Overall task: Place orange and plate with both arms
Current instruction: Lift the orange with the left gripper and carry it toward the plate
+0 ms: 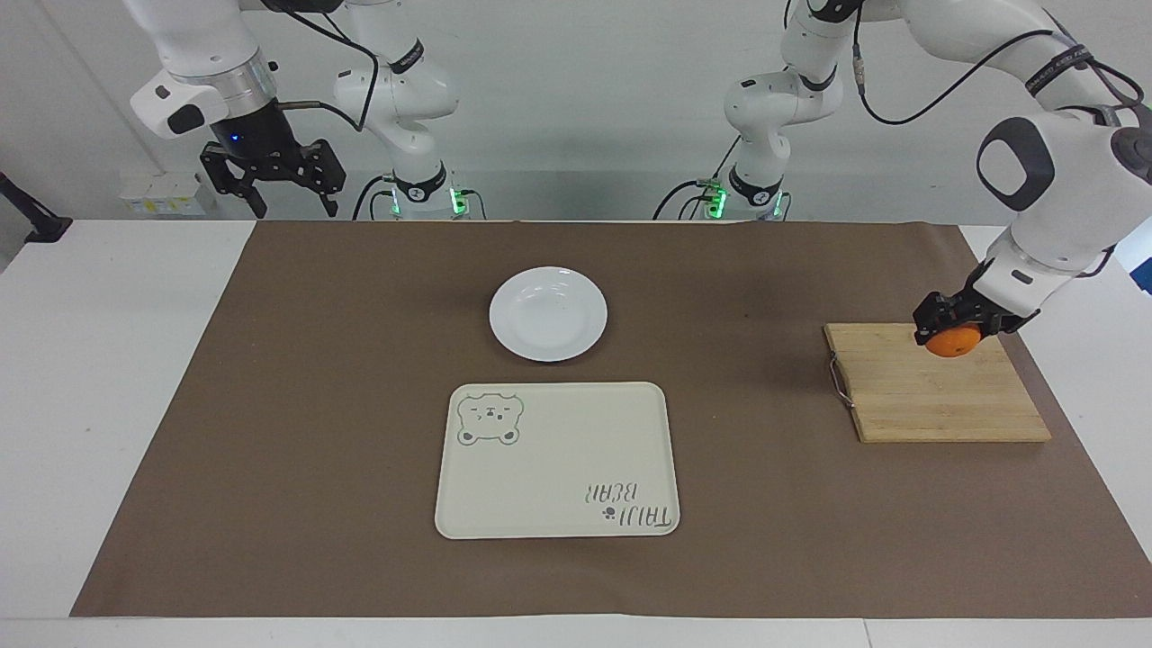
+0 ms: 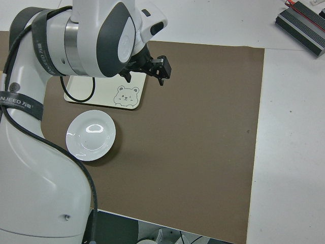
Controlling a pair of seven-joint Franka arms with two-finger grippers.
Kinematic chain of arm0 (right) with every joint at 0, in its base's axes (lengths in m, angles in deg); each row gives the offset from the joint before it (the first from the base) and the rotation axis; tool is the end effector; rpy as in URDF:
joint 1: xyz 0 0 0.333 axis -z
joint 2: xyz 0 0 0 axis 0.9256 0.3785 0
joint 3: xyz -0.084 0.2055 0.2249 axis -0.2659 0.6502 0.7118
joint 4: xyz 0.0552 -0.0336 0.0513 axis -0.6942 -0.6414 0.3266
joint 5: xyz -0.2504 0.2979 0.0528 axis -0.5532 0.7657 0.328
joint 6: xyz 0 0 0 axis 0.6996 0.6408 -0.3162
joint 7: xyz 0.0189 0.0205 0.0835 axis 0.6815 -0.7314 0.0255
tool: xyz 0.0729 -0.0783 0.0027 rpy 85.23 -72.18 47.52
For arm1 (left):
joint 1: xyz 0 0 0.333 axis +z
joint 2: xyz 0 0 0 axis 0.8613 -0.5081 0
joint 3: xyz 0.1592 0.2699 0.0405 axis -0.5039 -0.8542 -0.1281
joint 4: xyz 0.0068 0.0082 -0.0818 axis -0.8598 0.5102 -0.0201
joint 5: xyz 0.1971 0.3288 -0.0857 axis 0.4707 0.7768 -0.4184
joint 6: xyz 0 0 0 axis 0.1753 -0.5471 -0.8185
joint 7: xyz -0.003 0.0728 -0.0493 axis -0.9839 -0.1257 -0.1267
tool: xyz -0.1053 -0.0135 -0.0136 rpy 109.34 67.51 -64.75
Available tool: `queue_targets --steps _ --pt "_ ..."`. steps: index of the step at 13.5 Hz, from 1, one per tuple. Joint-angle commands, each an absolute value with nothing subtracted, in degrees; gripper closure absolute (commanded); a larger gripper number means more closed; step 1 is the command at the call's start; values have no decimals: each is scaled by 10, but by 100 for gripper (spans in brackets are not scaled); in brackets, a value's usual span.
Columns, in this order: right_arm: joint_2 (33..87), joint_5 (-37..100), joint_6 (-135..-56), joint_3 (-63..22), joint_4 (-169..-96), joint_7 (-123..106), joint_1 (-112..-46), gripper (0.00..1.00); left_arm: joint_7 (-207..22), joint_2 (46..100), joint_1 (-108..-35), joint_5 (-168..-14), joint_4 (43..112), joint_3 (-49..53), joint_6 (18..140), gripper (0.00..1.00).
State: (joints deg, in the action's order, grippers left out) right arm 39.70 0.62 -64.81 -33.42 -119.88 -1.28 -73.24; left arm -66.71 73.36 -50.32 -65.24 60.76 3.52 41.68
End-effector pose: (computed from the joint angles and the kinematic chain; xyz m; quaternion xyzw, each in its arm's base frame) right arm 0.5215 -0.0048 0.6543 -1.0000 -0.0034 -0.0013 0.0038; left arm 0.6091 0.0512 0.5232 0.9987 -0.0504 -0.0077 0.0047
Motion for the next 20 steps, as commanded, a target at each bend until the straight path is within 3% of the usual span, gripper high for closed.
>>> queue_targets --steps 1,13,20 --pt "381 14 -651 -331 -1217 -28 -722 0 -706 746 -530 -651 580 30 363 100" --pt "381 14 -651 -331 -1217 -28 -722 0 -840 755 -698 -647 616 36 393 100" --pt "381 14 -650 -331 -1217 -28 -722 0 -935 759 -817 -650 739 38 509 100"
